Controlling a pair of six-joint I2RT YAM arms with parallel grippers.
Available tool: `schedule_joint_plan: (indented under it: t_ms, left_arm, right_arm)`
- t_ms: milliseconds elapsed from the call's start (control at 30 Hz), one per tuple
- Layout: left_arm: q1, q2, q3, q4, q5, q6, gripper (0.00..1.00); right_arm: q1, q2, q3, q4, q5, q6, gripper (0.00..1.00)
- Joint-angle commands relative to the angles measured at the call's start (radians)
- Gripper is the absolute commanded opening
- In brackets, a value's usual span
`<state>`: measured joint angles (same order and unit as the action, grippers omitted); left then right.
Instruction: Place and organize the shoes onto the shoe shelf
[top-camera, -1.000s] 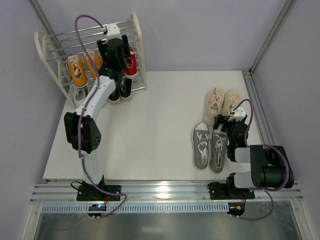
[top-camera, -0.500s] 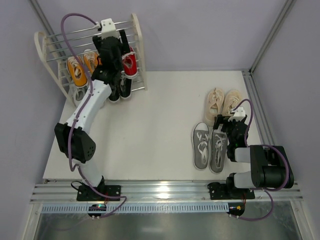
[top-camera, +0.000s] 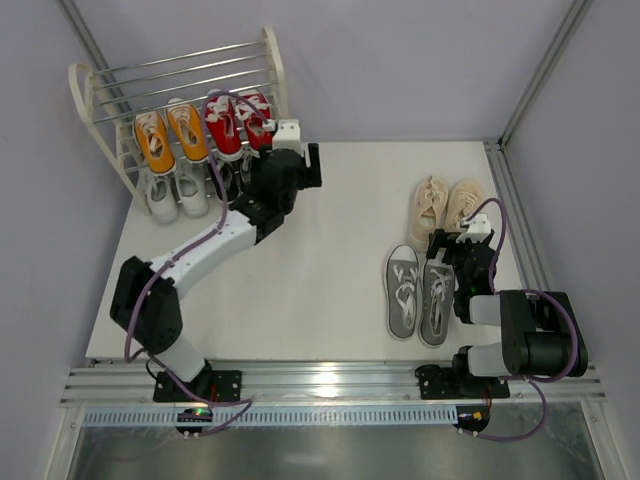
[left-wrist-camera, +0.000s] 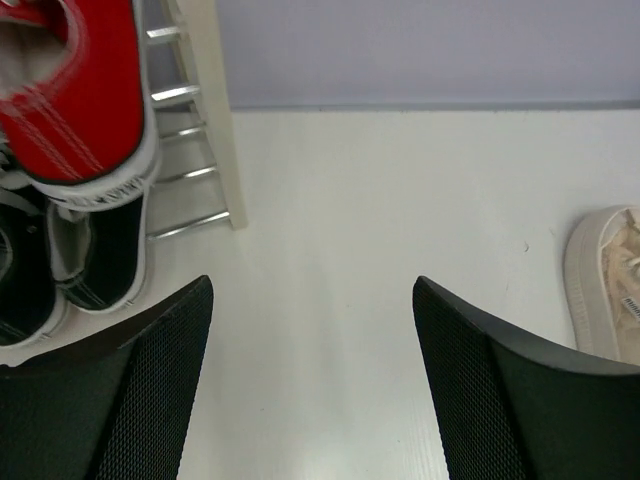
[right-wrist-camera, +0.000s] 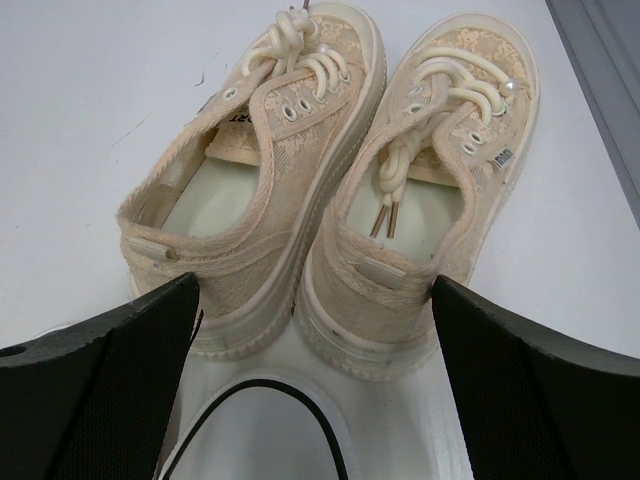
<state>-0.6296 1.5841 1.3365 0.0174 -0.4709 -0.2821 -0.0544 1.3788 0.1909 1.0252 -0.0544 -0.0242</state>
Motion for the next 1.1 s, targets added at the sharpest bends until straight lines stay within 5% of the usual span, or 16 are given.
schedule_joint_plan:
  t_ms: [0,233,833,900,1033,1067]
  left_arm:
    - [-0.028,0.140,-0.030,0.177,-0.076,-0.022,0.79]
    - [-0.047,0.453,0.044,0.481,-0.224,0.102,0.82]
    - [0.159,0.801,0.453,0.550,-0.192,0.205,0.81]
    - [0.175,0.821,0.483,0.535,-0.178,0.190,0.71]
    - [0.183,0.830,0.491,0.570,-0.176,0.199,0.00]
    - [0.183,0.824,0.480,0.579,-0.173,0.198,0.00]
  right_arm:
    - [0.001,-0.014,0.018,0.087,-0.002,0.007,0.97]
    - [0.002,-0.012,0.018,0.085,-0.002,0.007,0.97]
    - [0.001,-0.014,0.018,0.085,-0.002,0.007,0.97]
    - [0.001,-0.015,0.016,0.087,-0.004,0.007,0.97]
    - [0.001,-0.014,0.018,0.084,-0.004,0.007,0.97]
    - [0.001,-0.014,0.018,0.087,-0.004,0.007,0.97]
